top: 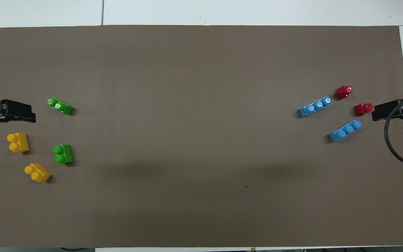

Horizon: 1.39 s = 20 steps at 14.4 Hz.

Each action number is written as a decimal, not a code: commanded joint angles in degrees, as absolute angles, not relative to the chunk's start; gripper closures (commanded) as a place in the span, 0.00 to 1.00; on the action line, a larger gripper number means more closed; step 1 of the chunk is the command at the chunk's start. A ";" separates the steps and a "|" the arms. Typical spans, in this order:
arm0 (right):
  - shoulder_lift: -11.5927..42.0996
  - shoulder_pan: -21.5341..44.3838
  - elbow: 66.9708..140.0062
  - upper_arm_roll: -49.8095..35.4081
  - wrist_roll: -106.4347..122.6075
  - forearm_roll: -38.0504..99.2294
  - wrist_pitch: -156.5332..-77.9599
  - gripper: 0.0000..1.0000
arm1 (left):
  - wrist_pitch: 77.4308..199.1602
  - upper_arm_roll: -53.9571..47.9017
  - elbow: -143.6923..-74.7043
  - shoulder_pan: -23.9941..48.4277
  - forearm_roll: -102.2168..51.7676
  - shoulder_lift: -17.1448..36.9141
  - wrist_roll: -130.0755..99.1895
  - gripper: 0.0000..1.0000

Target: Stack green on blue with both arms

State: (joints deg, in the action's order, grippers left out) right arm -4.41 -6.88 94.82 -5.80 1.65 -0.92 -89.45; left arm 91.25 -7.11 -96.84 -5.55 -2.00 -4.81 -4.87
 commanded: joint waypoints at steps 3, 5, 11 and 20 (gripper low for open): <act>-6.50 -6.86 97.29 -5.89 1.23 -0.79 -89.12 0.00 | 90.44 -6.77 -97.65 -5.36 -2.72 -6.15 -4.57 0.00; -6.42 -6.86 97.21 -5.89 1.41 -0.79 -89.47 0.00 | 90.53 -6.77 -97.65 -5.36 -2.72 -6.15 -4.66 0.00; -5.98 -7.56 96.86 -5.80 2.37 -0.70 -92.01 0.00 | 92.19 -6.77 -100.88 -5.45 -2.72 -7.64 -9.03 0.00; -3.96 -7.56 97.03 -5.62 -15.78 -0.35 -99.93 0.00 | 97.55 -6.86 -105.64 -5.45 -2.99 -9.84 -37.59 0.00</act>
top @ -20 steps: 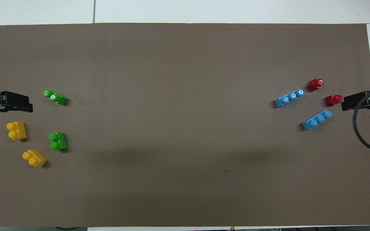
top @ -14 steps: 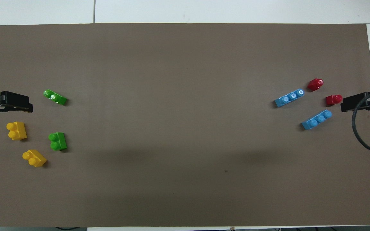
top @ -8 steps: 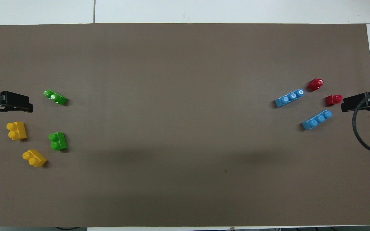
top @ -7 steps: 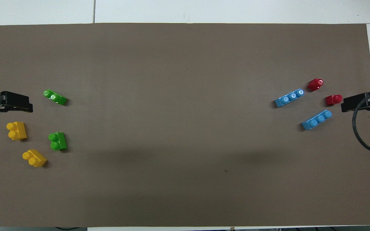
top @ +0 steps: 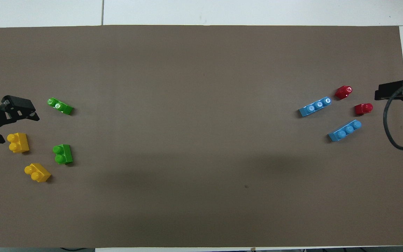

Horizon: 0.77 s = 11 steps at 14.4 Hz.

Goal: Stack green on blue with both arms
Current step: 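Move the left gripper to the green brick while the right gripper reaches the blue brick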

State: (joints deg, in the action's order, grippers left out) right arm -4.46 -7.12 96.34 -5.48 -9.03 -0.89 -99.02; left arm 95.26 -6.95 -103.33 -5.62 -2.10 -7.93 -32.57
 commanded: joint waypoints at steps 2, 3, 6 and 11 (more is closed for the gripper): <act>-2.82 -7.65 96.86 -5.62 -24.74 1.31 -99.76 0.00 | 98.17 -6.86 -105.64 -5.36 -2.99 -9.76 -41.29 0.00; -2.20 -7.91 96.86 -5.62 -29.22 2.54 -99.76 0.00 | 98.26 -6.86 -105.64 -5.36 -2.99 -9.76 -43.48 0.00; 1.65 -8.61 94.85 -5.36 -42.32 7.28 -99.76 0.00 | 100.19 -6.86 -106.43 -5.89 -3.25 -9.84 -46.14 0.00; 11.23 -10.98 87.90 -5.36 -54.66 15.11 -99.06 0.00 | 108.88 -6.15 -110.38 -7.64 -4.92 -9.41 -53.52 0.00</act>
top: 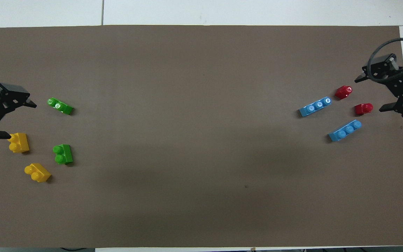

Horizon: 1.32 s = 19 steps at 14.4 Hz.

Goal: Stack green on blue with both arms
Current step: 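Move the left gripper to the green brick while the right gripper reaches the blue brick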

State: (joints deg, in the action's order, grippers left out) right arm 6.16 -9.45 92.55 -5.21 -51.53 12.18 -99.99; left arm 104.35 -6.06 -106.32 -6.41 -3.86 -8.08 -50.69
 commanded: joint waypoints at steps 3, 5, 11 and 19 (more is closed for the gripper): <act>16.33 -11.42 86.40 -5.45 -55.80 15.82 -99.14 0.00 | 113.71 -6.06 -113.45 -9.48 -4.92 -8.88 -53.35 0.00; 19.15 -12.12 86.40 -5.45 -58.09 18.44 -99.49 0.00 | 117.32 -6.06 -115.57 -9.75 -4.92 -8.18 -53.52 0.00; 24.33 -14.23 86.40 -5.54 -60.12 20.57 -102.57 0.00 | 124.18 -5.98 -115.58 -10.72 -4.13 -0.28 -53.35 0.00; 28.12 -15.29 87.45 -5.54 -58.37 21.80 -104.14 0.00 | 126.82 -5.98 -114.87 -11.43 1.85 5.88 -53.00 0.00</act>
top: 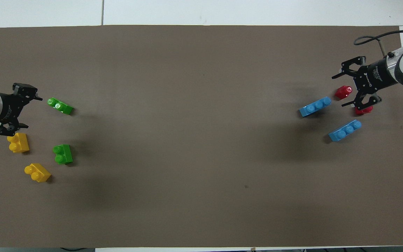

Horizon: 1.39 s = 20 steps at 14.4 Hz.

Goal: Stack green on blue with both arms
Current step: 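Move the left gripper to the green brick while the right gripper reaches the blue brick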

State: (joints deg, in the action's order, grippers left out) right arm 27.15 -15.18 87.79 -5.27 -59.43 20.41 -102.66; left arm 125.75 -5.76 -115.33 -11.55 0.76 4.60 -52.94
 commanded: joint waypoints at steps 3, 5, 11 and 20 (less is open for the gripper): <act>29.79 -15.29 87.97 -5.54 -55.73 21.88 -105.38 0.00 | 126.91 -5.98 -113.30 -11.51 1.85 9.13 -53.35 0.00; 30.41 -15.12 88.15 -5.54 -54.41 21.88 -106.26 0.00 | 127.87 -5.98 -113.20 -11.60 1.76 10.19 -53.61 0.00; 30.85 -14.07 91.66 -5.89 -52.13 22.06 -112.22 0.00 | 129.02 -5.89 -107.94 -11.34 1.76 16.78 -57.03 0.00; 29.71 -14.77 96.06 -5.98 -48.16 23.02 -115.49 0.00 | 128.67 -5.89 -102.40 -11.42 1.76 22.50 -58.01 0.00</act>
State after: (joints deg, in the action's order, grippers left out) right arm 31.28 -14.01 93.68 -5.59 -50.22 20.65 -114.24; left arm 128.79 -6.00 -104.71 -11.50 0.86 20.44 -56.70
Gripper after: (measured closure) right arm 0.000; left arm 0.000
